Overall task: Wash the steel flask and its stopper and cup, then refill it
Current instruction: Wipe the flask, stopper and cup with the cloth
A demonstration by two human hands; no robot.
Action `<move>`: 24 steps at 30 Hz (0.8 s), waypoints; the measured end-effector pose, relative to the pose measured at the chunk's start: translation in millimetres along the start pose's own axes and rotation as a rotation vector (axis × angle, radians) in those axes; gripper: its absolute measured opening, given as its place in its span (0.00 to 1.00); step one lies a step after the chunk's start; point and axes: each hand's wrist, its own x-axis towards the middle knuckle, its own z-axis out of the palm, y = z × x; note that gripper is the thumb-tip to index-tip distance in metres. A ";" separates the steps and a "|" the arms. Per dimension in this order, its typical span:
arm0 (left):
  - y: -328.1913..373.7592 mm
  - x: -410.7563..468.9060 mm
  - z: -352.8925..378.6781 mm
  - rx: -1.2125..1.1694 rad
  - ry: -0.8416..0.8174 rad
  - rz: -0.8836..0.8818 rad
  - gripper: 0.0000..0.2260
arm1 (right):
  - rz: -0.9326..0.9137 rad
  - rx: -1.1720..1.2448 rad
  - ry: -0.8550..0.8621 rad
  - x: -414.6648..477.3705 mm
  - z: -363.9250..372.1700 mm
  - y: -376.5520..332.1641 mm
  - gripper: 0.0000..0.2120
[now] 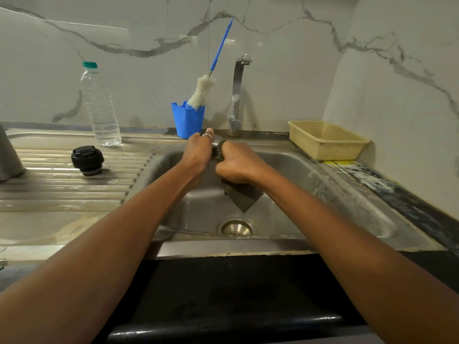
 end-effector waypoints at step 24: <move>7.1 -4.2 -2.4 0.177 -0.073 0.016 0.25 | 0.093 0.241 0.266 19.6 -17.8 19.3 0.15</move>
